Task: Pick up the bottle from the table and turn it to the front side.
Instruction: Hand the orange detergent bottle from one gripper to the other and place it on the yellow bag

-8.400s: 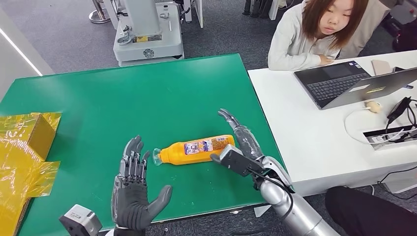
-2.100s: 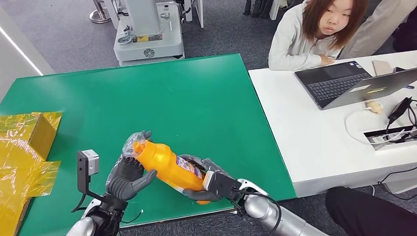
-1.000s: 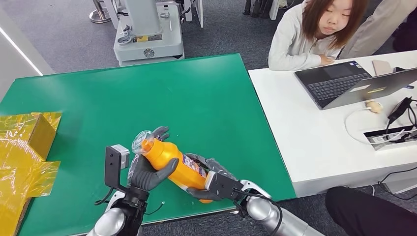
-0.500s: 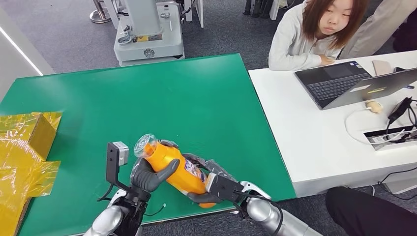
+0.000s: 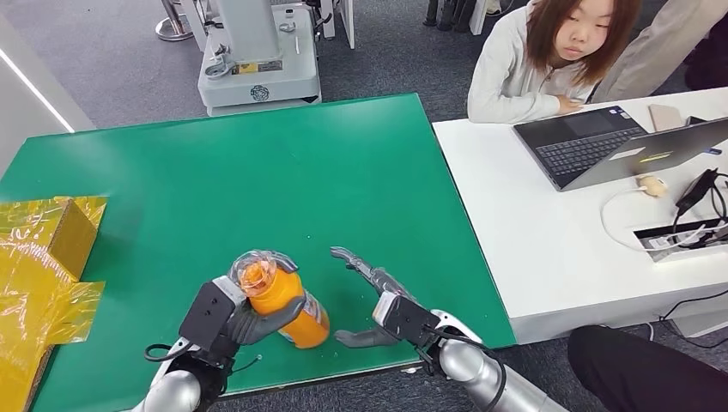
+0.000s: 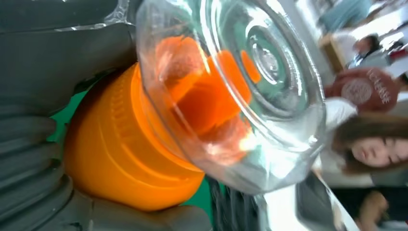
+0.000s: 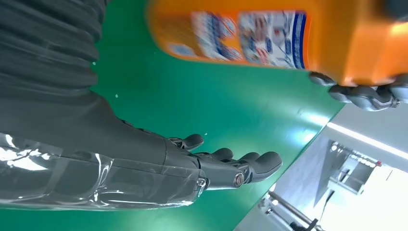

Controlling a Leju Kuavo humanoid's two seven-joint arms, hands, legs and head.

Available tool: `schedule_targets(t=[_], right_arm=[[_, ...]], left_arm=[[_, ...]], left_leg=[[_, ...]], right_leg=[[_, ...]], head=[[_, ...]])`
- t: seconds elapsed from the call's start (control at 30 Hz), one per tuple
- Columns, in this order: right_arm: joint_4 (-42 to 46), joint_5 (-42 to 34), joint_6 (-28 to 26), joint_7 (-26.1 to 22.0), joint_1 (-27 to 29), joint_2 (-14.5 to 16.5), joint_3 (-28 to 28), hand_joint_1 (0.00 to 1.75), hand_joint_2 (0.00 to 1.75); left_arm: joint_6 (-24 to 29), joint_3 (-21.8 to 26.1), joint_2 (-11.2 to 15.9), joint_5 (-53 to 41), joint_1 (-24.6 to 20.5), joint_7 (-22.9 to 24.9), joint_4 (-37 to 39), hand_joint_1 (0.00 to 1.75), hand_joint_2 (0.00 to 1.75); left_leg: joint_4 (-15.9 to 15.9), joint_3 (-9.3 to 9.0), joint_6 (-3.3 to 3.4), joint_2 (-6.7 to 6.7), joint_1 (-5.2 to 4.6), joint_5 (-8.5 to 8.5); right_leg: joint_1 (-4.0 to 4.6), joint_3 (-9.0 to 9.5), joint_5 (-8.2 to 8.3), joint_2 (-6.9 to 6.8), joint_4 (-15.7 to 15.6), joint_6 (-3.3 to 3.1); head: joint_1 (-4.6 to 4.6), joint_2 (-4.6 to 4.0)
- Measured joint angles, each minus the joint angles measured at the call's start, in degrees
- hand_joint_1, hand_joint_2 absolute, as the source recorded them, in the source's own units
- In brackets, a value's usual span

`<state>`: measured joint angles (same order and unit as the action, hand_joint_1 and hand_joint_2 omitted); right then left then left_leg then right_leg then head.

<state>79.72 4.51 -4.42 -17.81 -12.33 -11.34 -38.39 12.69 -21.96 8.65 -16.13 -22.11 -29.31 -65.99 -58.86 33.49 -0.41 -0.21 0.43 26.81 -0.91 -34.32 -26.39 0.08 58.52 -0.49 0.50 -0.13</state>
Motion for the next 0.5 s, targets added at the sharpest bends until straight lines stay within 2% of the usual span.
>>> schedule_targets(t=[0.1, 0.23, 0.4, 0.5], right_arm=[[0.77, -0.01, 0.99, -0.53, 0.28, -0.11, 0.9, 0.0, 1.75], [1.56, -0.08, 1.47, -0.93, 0.67, -0.6, 1.56, 0.0, 1.75], [4.08, -0.21, 1.28, -1.28, 2.73, -1.61, 2.78, 0.0, 1.75], [5.9, 0.52, 1.27, -1.4, 4.32, -1.99, 3.5, 0.0, 1.75]], left_arm=[[4.68, -0.81, 2.83, -9.8, -0.86, -0.12, -0.05, 1.75, 1.75], [7.75, -1.64, 5.77, -19.11, -1.42, 1.64, -0.58, 1.75, 1.75], [14.04, -3.31, 9.5, -43.7, -2.38, 8.34, -2.31, 1.75, 1.75], [14.9, -3.88, 11.79, -55.85, -2.88, 12.39, -3.92, 1.75, 1.75]], left_leg=[[0.0, -0.01, -0.01, 0.0, 0.0, -0.01], [0.0, -0.02, -0.04, 0.0, 0.0, -0.03], [-0.01, 0.0, -0.04, -0.01, -0.01, -0.02], [0.0, 0.0, -0.04, 0.0, -0.01, -0.02]], right_leg=[[0.0, 0.0, 0.0, 0.0, 0.03, 0.0], [0.01, -0.01, 0.0, 0.0, 0.03, 0.0], [0.01, 0.0, 0.0, 0.0, 0.02, 0.0], [0.0, -0.02, 0.0, 0.0, 0.01, 0.0]], head=[[0.0, 0.0], [0.01, 0.0], [0.01, 0.0], [0.0, 0.0]])
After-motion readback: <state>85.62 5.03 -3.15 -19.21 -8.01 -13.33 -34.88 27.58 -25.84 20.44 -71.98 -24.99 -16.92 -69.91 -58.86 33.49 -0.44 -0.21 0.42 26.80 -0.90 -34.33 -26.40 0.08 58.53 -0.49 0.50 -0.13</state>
